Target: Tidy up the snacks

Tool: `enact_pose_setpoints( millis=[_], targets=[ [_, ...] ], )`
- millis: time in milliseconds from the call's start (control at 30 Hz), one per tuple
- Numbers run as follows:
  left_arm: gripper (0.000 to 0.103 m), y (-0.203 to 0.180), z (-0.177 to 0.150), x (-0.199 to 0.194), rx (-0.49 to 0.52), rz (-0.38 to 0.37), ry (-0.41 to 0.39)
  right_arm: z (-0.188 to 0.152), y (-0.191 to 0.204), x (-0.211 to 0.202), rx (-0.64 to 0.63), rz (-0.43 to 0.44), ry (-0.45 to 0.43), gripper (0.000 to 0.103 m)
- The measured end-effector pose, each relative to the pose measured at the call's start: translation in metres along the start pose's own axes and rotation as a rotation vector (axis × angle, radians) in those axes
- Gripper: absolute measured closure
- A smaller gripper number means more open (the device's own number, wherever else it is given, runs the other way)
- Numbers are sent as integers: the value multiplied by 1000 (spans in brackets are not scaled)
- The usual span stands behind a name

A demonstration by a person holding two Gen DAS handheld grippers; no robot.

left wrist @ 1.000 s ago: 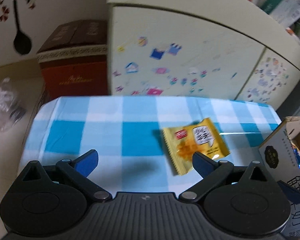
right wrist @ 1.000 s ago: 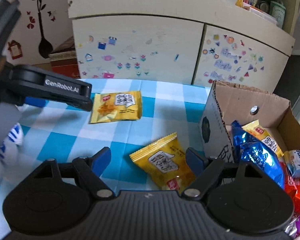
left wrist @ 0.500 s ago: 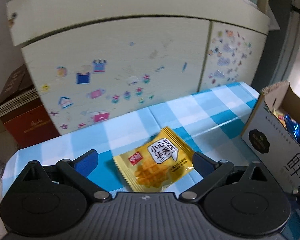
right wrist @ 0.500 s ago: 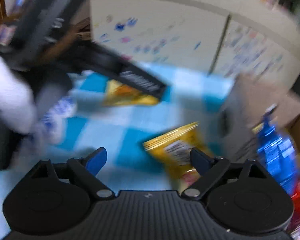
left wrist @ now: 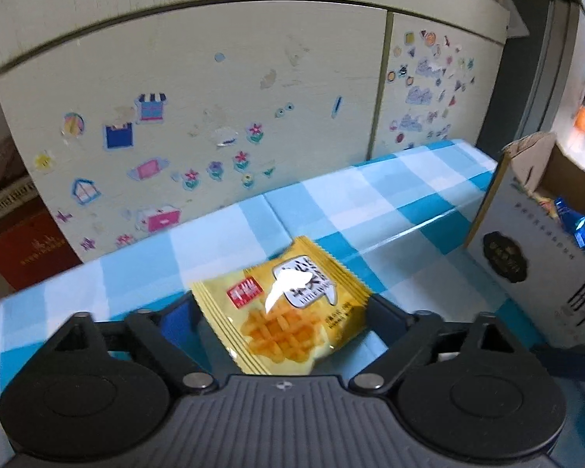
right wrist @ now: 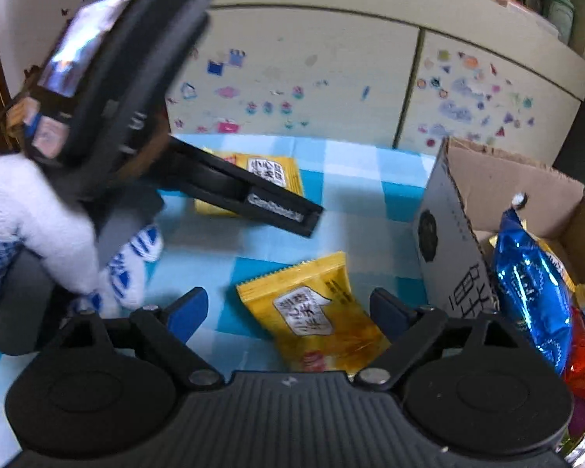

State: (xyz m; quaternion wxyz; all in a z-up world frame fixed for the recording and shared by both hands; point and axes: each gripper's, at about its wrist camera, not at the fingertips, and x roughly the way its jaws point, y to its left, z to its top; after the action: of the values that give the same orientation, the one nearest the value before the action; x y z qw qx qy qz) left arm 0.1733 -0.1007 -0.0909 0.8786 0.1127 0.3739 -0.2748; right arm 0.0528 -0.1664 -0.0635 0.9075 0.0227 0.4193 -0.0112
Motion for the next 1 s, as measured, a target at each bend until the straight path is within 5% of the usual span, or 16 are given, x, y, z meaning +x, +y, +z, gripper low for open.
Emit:
enact_pose_setpoints(
  millis=[133,300,800,1000],
  targets=[
    [25,-1,-2,-6,2,8,2,-1,2,1,-28,-3,9,14],
    [32,11,-12,-23,-81,17,31,-3,-2,3,-1,49,38,41],
    [35,12,-67,-96,-142,89,270,-23,4,-34,22,256,183,42],
    [22,11,-79,-124,-122,105,239,-35,-14,-57,164,270,183,30]
  ],
)
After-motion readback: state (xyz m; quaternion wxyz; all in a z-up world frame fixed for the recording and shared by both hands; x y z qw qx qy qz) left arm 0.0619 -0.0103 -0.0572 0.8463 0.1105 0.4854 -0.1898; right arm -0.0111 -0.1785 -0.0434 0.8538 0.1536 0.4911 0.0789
